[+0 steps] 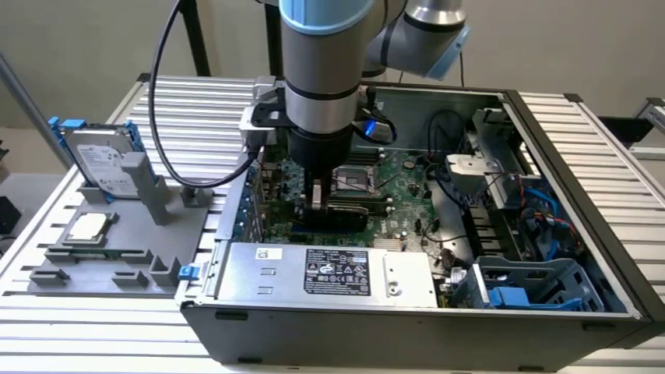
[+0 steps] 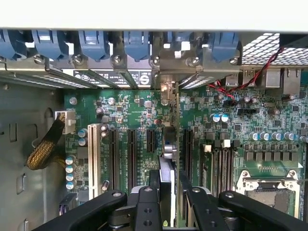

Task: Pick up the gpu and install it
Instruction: 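Insert the gpu into the slot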

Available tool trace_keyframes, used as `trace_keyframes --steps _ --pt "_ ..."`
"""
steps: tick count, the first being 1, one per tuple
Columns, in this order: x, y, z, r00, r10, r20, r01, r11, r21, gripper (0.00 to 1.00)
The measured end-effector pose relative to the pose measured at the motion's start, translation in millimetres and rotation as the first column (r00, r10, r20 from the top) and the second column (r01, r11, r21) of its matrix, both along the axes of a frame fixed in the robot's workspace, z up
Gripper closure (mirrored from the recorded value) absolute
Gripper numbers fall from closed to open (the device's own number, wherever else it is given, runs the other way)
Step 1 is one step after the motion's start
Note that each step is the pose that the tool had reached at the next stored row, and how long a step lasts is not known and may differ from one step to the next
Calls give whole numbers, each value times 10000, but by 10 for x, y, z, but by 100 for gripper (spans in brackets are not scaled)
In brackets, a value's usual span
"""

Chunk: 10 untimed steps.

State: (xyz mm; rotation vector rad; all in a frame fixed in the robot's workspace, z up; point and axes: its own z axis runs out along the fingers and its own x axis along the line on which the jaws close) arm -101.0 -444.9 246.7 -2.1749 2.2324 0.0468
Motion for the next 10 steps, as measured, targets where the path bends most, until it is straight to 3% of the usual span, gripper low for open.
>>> trace_keyframes --steps 3,10 --pt "2 -3 43 10000 4 -3 -4 10000 -27 0" --pt "2 -3 350 10000 5 -3 -5 10000 -27 0"
